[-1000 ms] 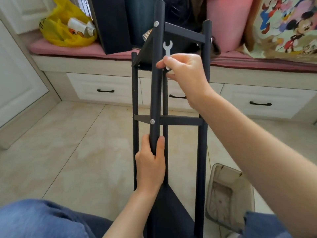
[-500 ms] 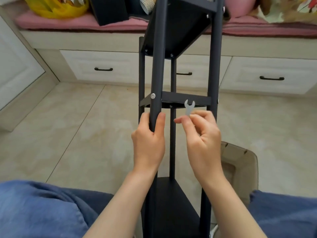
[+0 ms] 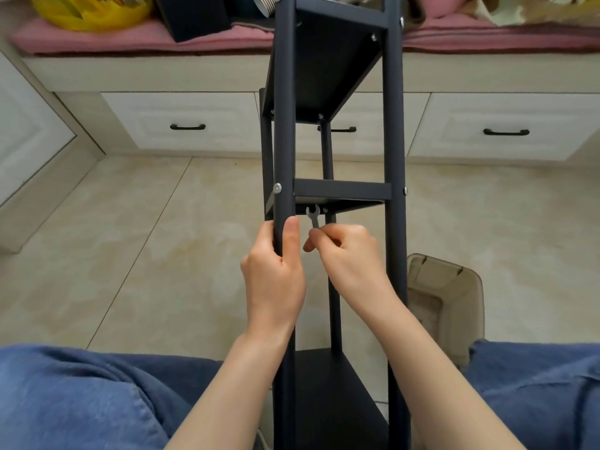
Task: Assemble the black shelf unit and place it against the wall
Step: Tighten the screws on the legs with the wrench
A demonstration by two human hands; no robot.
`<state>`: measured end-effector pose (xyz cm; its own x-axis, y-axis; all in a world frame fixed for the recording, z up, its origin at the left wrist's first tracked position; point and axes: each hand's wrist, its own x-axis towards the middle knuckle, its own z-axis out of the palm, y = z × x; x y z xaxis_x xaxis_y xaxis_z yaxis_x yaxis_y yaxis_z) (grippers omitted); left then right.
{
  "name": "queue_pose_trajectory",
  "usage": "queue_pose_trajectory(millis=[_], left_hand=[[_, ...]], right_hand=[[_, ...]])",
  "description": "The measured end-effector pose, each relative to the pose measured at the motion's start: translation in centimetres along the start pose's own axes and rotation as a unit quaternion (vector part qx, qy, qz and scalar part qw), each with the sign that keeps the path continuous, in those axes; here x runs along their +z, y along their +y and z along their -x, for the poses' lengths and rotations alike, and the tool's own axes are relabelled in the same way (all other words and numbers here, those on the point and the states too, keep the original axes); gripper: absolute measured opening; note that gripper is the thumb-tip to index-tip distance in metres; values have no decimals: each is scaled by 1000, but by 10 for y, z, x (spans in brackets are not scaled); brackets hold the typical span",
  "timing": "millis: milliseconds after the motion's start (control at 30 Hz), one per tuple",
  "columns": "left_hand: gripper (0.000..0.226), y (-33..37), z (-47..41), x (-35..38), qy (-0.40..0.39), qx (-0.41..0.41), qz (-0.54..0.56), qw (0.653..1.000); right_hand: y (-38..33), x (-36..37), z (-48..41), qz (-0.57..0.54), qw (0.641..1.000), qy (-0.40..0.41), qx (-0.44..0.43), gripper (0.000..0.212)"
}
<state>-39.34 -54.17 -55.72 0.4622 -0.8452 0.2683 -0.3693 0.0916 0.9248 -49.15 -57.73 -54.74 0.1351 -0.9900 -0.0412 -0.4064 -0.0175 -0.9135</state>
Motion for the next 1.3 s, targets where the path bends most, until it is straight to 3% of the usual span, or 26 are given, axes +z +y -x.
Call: queue_pose_trajectory(millis=[167,733,1300], left_hand=[[33,-1,0,0,1,-4,1,1000],[36,-3,1,-3,22,-1,8,1000],[43,-8,4,-4,10,7,6,1000]], right_hand=[[-13,4,-11,-14,1000,-10,26,37],[-21,8,-23,33,996,14,-82,29],[8,39,-29,-24,976,118,-184,26]])
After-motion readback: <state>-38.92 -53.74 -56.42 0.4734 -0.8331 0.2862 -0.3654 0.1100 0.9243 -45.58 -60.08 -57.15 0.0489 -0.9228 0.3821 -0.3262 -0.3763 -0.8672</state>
